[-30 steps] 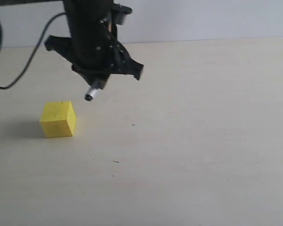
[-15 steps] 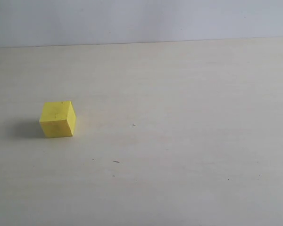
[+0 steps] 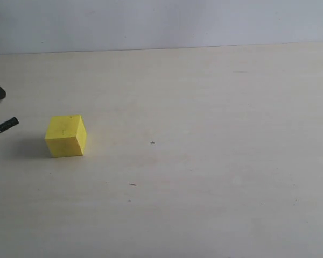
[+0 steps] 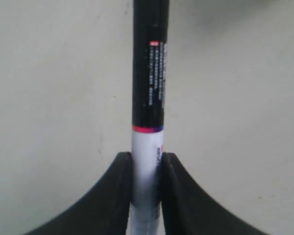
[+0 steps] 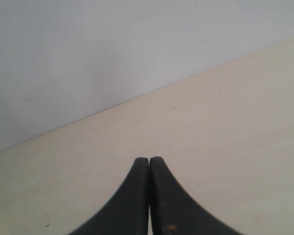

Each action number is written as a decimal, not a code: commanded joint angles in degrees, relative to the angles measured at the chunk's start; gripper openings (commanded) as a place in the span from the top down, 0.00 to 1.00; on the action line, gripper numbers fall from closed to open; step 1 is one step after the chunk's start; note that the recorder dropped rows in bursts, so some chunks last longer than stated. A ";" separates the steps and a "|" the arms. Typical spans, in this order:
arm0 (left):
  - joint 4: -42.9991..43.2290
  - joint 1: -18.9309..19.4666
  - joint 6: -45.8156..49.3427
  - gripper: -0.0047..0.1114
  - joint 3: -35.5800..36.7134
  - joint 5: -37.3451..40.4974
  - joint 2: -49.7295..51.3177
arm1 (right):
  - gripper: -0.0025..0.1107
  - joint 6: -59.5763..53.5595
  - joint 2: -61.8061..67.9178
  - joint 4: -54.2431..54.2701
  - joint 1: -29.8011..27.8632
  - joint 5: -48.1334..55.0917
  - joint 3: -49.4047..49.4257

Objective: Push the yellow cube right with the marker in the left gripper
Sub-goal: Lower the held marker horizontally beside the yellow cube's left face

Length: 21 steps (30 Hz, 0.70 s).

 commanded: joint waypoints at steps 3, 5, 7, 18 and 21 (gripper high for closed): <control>2.95 0.20 28.70 0.96 0.19 -7.69 3.12 | 0.97 -0.29 -0.24 -0.19 -0.35 -0.89 0.25; 3.07 0.48 33.59 0.96 0.19 -10.60 3.81 | 0.97 -0.29 -0.24 -0.19 -0.35 -0.89 0.25; 3.22 1.44 37.92 0.96 0.19 -14.08 4.81 | 0.97 -0.29 -0.24 -0.19 -0.35 -0.89 0.25; 2.51 7.77 47.97 0.96 0.19 -18.33 6.76 | 0.97 -0.29 -0.24 -0.19 -0.35 -0.89 0.25; -0.83 5.26 49.39 0.96 0.19 -20.50 7.63 | 0.97 -0.29 -0.24 -0.19 -0.35 -0.89 0.25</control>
